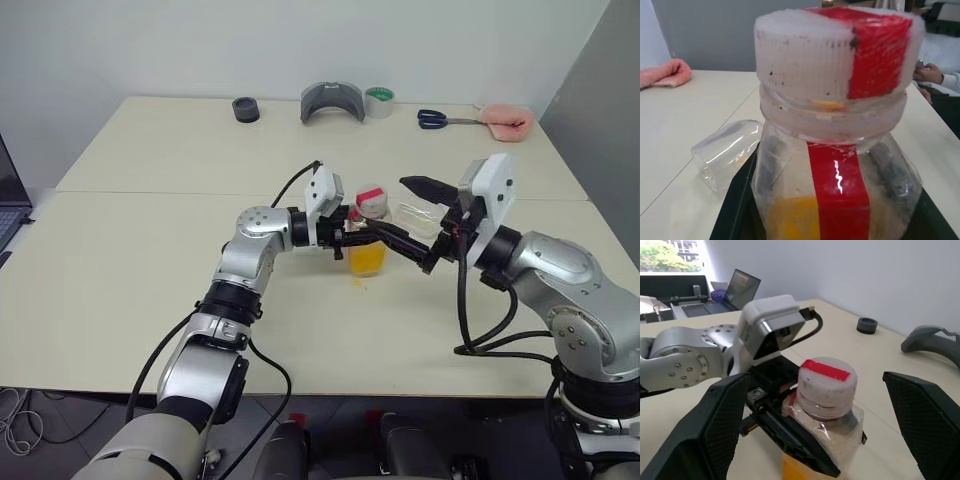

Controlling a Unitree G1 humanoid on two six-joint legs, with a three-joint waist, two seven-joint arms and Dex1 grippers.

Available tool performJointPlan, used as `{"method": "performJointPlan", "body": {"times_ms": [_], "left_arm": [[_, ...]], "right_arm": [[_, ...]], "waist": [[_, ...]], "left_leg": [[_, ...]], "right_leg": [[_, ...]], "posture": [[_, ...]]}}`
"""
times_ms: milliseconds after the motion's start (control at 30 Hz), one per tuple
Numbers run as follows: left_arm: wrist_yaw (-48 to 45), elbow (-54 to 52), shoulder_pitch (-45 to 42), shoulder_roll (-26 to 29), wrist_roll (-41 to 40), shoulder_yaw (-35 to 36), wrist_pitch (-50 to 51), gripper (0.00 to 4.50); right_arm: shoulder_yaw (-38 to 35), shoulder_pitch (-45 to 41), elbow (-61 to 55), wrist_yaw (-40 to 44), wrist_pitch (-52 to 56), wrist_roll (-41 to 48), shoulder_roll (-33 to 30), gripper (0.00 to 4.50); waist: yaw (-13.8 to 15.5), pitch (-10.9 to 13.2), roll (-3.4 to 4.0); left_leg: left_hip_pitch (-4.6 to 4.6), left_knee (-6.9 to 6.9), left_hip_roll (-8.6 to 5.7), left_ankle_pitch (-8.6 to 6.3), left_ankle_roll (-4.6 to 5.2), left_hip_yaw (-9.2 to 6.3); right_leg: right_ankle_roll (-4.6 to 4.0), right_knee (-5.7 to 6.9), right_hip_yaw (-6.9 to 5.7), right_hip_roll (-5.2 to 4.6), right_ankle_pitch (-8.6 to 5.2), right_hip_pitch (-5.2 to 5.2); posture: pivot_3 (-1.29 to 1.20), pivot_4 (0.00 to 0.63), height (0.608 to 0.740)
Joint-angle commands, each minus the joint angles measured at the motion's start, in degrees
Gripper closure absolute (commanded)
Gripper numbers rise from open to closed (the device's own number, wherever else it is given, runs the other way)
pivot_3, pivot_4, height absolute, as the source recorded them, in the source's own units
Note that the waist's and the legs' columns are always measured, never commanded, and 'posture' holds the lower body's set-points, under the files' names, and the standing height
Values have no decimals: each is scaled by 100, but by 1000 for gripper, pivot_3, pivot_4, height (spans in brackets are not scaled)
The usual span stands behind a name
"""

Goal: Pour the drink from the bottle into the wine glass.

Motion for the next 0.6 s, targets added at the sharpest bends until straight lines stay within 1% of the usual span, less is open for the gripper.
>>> {"method": "performJointPlan", "body": {"times_ms": [33,400,600], "left_arm": [[-24,-306,-85,-23,-125,55,-6,2787],[-67,-388,-29,10,-95,26,-11,2787],[-74,-404,6,17,-74,5,-45,2787]], "right_arm": [[121,-175,63,7,-276,-267,-105,0],[351,-431,551,34,-456,-431,136,0],[348,-549,729,36,-465,-408,252,0]], "waist": [[0,0,0],[-2,0,0],[-1,0,0]], "left_leg": [[0,0,0,0,0,0],[0,0,0,0,0,1],[0,0,0,0,0,1]], "right_leg": [[0,0,0,0,0,0],[0,0,1,0,0,0],[0,0,1,0,0,0]], "posture": [[0,150,740],[0,150,740],[0,150,740]]}}
